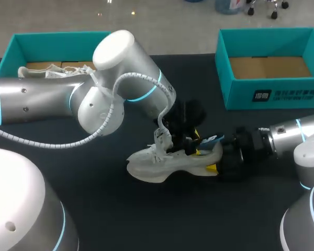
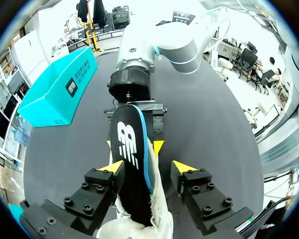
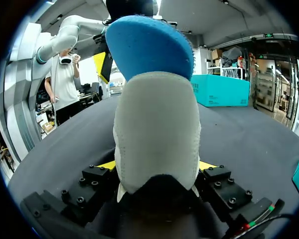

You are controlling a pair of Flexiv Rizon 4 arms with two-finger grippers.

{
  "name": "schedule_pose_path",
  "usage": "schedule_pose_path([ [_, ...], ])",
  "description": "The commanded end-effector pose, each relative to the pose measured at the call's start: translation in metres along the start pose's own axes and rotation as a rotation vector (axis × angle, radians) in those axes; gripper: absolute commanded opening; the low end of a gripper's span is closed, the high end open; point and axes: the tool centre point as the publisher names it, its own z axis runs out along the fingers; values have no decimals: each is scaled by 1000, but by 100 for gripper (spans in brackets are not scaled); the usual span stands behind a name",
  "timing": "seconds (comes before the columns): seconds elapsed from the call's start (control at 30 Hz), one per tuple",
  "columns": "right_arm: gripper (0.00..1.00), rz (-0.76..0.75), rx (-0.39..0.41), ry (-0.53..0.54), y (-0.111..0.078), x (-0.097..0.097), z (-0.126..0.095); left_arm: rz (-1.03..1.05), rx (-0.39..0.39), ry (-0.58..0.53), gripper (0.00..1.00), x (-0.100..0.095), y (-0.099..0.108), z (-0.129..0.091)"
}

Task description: Take the shoe out of the shoebox, open the shoe tongue, remove and reinsert the insole, then place the shoe into the shoebox

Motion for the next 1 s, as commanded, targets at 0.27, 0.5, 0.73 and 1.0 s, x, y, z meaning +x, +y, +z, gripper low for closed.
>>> schedule_pose_path([
  [0.27, 0, 1, 1, 0, -4, -1, 4, 9, -89, -146, 50, 6, -8, 6],
  [0.5, 0, 1, 1, 0, -4, -1, 4, 3, -121, -206, 48, -1, -7, 7],
  [0.73, 0, 1, 1, 0, -4, -1, 4, -5, -145, -233, 49, -8, -2, 12],
  [1.0, 0, 1, 1, 0, -4, -1, 4, -13, -185, -262, 47, -10, 2, 21],
])
